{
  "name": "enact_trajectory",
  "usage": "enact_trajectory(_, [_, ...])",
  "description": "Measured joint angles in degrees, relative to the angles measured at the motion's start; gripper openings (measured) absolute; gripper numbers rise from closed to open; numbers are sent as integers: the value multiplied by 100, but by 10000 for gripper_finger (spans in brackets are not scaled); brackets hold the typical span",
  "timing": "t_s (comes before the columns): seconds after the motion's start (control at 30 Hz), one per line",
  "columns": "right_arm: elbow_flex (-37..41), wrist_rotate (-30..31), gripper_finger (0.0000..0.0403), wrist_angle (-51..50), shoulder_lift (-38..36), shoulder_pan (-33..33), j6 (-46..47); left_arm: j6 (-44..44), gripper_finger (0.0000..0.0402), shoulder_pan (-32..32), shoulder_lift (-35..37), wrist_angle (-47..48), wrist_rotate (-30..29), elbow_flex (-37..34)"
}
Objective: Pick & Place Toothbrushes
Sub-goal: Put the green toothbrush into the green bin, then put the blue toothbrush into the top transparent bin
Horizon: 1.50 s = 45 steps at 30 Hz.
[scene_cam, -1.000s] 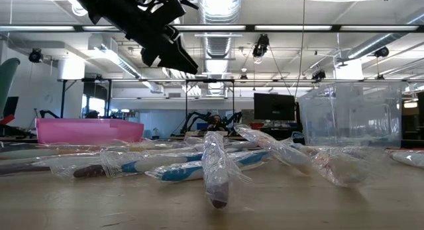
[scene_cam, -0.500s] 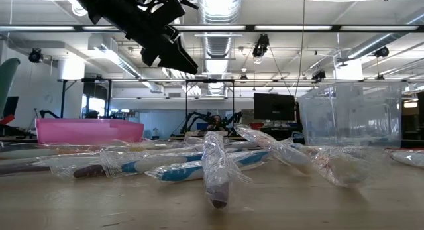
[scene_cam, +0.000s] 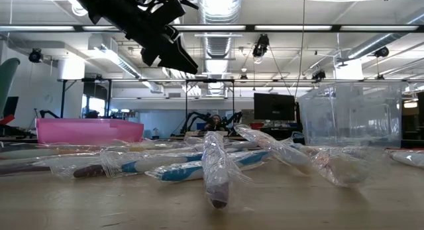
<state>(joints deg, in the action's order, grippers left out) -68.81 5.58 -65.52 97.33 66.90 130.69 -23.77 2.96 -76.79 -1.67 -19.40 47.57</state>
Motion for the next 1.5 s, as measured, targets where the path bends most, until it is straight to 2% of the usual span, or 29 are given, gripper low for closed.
enact_trajectory(0.23, [198, 0, 29, 185, -126, -33, -17, 28, 177, 0, 0, 0, 0, 0])
enact_trajectory(0.7, [-110, 53, 112, 206, -196, -95, -104, 57, 177, 0, 0, 0, 0, 0])
enact_trajectory(0.9, [-411, -6, 128, -60, -512, -208, -125, 103, 177, 2, 0, 0, 0, 0])
enact_trajectory(1.03, [-697, -4, 125, -662, -840, -341, -127, 146, 177, 1, 0, 2, 0, 0])
enact_trajectory(1.23, [-1063, 37, 98, -1660, -1406, -530, -177, 369, 177, 2, 0, 42, 2, 0])
enact_trajectory(1.43, [-1005, 109, 69, -2403, -2043, -728, -220, 753, 177, 0, 0, 47, 2, 0])
enact_trajectory(1.5, [-943, 340, 60, -2448, -2249, -795, -418, 975, 177, -2, 0, 84, 2, 0])
